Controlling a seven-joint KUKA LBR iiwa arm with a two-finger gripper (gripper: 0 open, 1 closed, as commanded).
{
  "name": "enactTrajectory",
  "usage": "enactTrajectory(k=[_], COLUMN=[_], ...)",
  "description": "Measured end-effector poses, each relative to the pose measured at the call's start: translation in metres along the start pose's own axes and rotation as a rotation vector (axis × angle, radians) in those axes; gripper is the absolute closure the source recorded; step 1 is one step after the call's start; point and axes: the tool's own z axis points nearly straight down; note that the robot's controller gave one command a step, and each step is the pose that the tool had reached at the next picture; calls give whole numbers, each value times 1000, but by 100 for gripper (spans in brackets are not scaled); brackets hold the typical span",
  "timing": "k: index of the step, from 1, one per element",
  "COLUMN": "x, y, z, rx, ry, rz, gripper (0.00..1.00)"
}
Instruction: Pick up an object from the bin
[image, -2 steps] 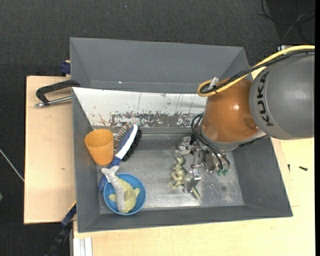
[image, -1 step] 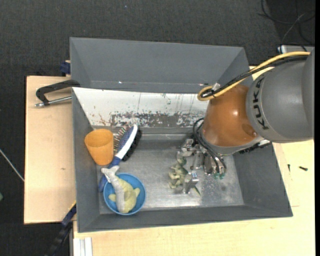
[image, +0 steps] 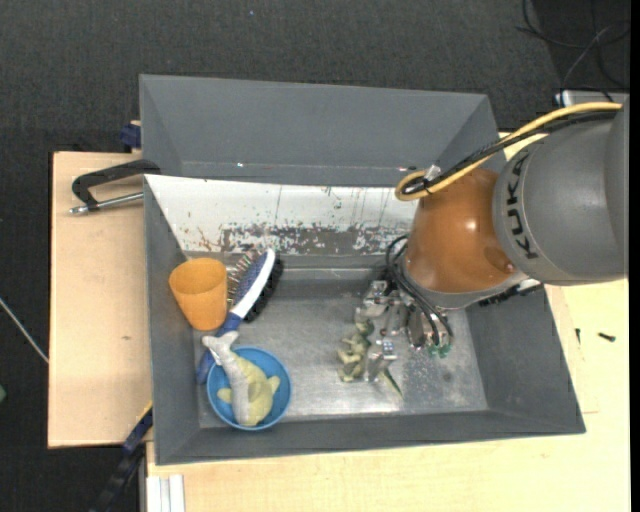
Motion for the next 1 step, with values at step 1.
enactTrajectory(k=[1], x=[-4], y=[-18], z=[-179], rx=[3], ry=[-10], rz=[-115], gripper=[100])
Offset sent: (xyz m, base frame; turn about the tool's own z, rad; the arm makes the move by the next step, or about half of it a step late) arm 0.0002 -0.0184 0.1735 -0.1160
